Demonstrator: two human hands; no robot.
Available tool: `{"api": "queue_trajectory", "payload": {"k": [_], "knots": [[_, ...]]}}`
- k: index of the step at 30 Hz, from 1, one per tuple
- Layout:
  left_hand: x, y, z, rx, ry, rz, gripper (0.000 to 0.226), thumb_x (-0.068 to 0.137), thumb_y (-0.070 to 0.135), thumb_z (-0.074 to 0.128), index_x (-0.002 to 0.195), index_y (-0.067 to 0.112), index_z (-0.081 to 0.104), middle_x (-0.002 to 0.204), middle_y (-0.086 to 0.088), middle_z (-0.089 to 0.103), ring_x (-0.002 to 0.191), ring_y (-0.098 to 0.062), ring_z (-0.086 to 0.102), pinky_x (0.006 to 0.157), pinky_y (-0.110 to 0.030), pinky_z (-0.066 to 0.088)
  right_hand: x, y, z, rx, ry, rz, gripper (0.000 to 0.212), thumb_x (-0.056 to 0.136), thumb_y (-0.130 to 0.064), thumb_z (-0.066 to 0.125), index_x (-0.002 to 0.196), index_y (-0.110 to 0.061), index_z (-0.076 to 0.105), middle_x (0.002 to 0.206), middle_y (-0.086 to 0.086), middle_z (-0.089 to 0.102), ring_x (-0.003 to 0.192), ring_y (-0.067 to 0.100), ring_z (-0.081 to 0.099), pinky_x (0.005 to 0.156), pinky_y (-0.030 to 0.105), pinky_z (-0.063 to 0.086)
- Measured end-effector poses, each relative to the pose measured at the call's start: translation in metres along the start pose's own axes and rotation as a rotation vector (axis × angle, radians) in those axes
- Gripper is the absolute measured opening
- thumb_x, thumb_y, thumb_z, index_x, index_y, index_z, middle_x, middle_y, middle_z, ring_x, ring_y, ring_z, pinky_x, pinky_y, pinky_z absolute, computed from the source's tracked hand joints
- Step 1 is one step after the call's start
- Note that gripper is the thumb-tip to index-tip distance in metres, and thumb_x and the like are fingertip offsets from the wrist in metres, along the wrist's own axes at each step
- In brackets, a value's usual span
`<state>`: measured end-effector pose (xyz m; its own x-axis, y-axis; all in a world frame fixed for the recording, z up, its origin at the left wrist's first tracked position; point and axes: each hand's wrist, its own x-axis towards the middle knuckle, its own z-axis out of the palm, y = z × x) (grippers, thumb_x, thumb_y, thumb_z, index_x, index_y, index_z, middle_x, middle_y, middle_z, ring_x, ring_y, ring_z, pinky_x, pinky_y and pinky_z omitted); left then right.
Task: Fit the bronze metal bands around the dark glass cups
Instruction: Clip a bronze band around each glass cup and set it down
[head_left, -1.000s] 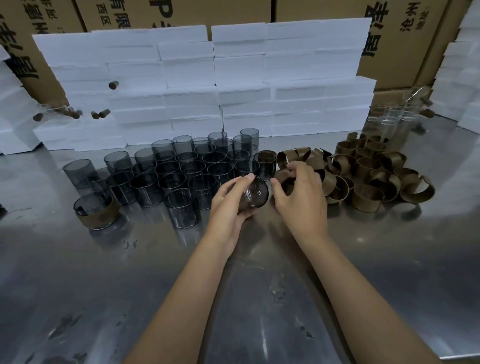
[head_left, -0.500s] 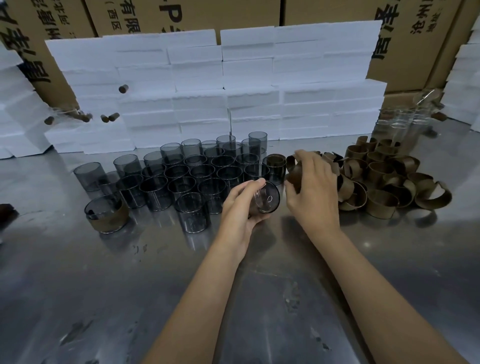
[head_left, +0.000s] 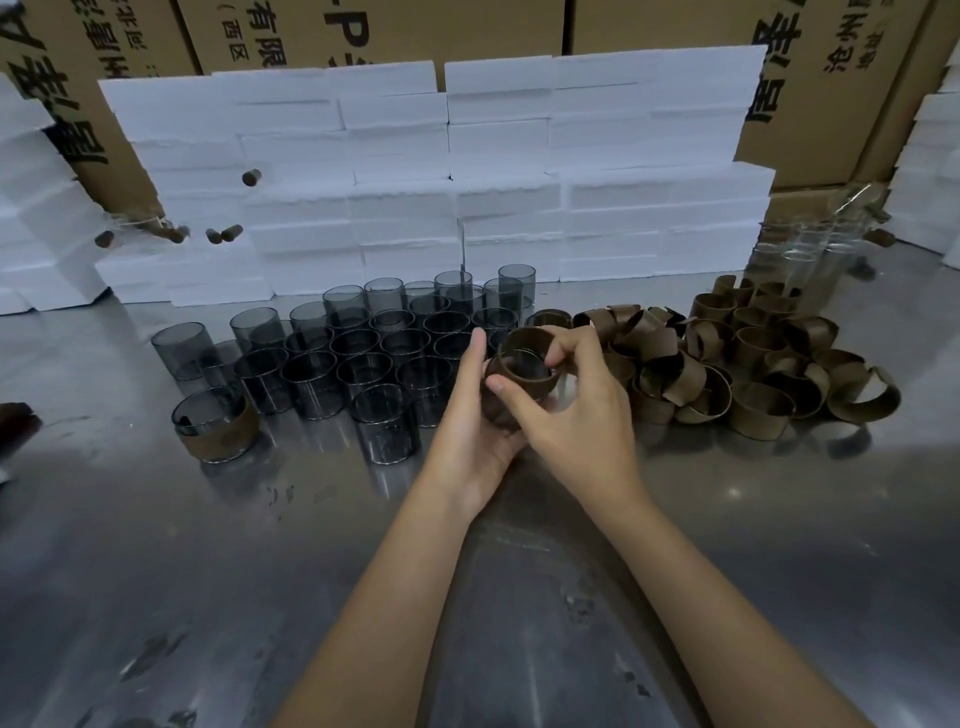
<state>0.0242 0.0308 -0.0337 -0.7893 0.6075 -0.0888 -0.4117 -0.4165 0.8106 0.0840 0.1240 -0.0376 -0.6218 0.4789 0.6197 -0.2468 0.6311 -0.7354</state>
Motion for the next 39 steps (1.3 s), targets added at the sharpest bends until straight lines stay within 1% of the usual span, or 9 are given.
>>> {"api": "queue_trajectory", "payload": {"k": [3,7,11,14,18,21,26,35,39], "knots": [[-0.002,0.000,0.003,0.027,-0.046,0.032,0.069,0.091,0.059,0.062,0.138,0.008,0.062,0.139,-0.022,0.061,0.133,-0.033,0.057,0.111,-0.047,0.045,-0.001,-0.001,-0.002,-0.033,0.071,0.001,0.044,0.078,-0.043,0.082,0.093,-0.026,0.044,0.093,-0.017,0.061,0.094,0.005,0.064,0.075,0.022,0.049],[-0.005,0.000,0.006,0.011,-0.052,0.038,0.062,0.088,0.035,0.073,0.137,0.001,0.058,0.117,-0.015,0.070,0.110,-0.024,0.070,0.084,-0.034,0.060,-0.001,-0.002,-0.003,-0.051,0.058,0.017,0.036,0.078,-0.041,0.075,0.094,-0.029,0.044,0.085,-0.019,0.060,0.083,0.003,0.064,0.068,0.028,0.050],[-0.003,0.002,0.002,0.022,-0.058,0.075,0.065,0.089,0.026,0.074,0.143,-0.003,0.051,0.127,-0.026,0.063,0.119,-0.030,0.065,0.096,-0.040,0.058,-0.001,-0.001,-0.005,0.086,-0.024,0.032,0.039,0.078,-0.035,0.078,0.100,-0.027,0.047,0.094,-0.010,0.068,0.090,0.009,0.069,0.077,0.033,0.055],[-0.001,0.002,0.000,0.017,-0.069,0.086,0.068,0.087,0.021,0.076,0.143,-0.005,0.048,0.127,-0.025,0.064,0.116,-0.029,0.068,0.098,-0.045,0.057,0.001,-0.002,-0.005,0.456,-0.068,0.172,0.042,0.077,-0.036,0.069,0.113,-0.025,0.051,0.105,-0.008,0.073,0.102,0.011,0.069,0.087,0.027,0.054],[0.001,-0.002,0.001,0.082,-0.112,0.052,0.065,0.080,0.015,0.079,0.138,0.001,0.055,0.140,-0.026,0.057,0.123,-0.035,0.064,0.103,-0.055,0.053,0.013,-0.001,-0.012,0.724,0.013,0.466,0.056,0.077,-0.053,0.071,0.124,-0.025,0.057,0.109,-0.011,0.075,0.103,0.009,0.072,0.077,0.024,0.059],[0.000,-0.006,0.002,0.160,-0.180,0.035,0.062,0.074,0.014,0.081,0.132,0.007,0.060,0.129,-0.020,0.062,0.109,-0.029,0.071,0.099,-0.051,0.056,0.018,0.007,-0.018,0.609,-0.138,0.617,0.063,0.070,-0.073,0.070,0.112,-0.026,0.071,0.113,0.003,0.076,0.110,0.021,0.072,0.104,0.049,0.053],[0.000,-0.007,-0.004,0.193,-0.173,0.043,0.060,0.062,0.020,0.087,0.118,0.017,0.068,0.118,-0.010,0.067,0.100,-0.026,0.074,0.091,-0.043,0.060,0.017,0.008,-0.023,0.532,-0.386,0.626,0.075,0.085,-0.079,0.055,0.114,-0.013,0.077,0.112,0.006,0.078,0.111,0.018,0.072,0.112,0.044,0.046],[0.001,-0.007,-0.006,0.125,-0.215,0.007,0.070,0.067,0.013,0.082,0.134,0.008,0.062,0.123,-0.018,0.066,0.112,-0.030,0.069,0.092,-0.042,0.058,0.015,0.008,-0.019,0.454,-0.270,0.592,0.080,0.072,-0.091,0.051,0.094,-0.020,0.081,0.100,0.003,0.080,0.103,0.017,0.074,0.108,0.045,0.050],[0.000,-0.009,-0.007,0.126,-0.224,-0.015,0.065,0.077,-0.001,0.072,0.139,-0.002,0.053,0.135,-0.028,0.059,0.126,-0.037,0.062,0.099,-0.044,0.056,0.014,0.014,-0.015,0.405,-0.148,0.608,0.074,0.073,-0.090,0.049,0.084,-0.025,0.082,0.088,-0.001,0.080,0.090,0.010,0.076,0.093,0.038,0.057]]}}
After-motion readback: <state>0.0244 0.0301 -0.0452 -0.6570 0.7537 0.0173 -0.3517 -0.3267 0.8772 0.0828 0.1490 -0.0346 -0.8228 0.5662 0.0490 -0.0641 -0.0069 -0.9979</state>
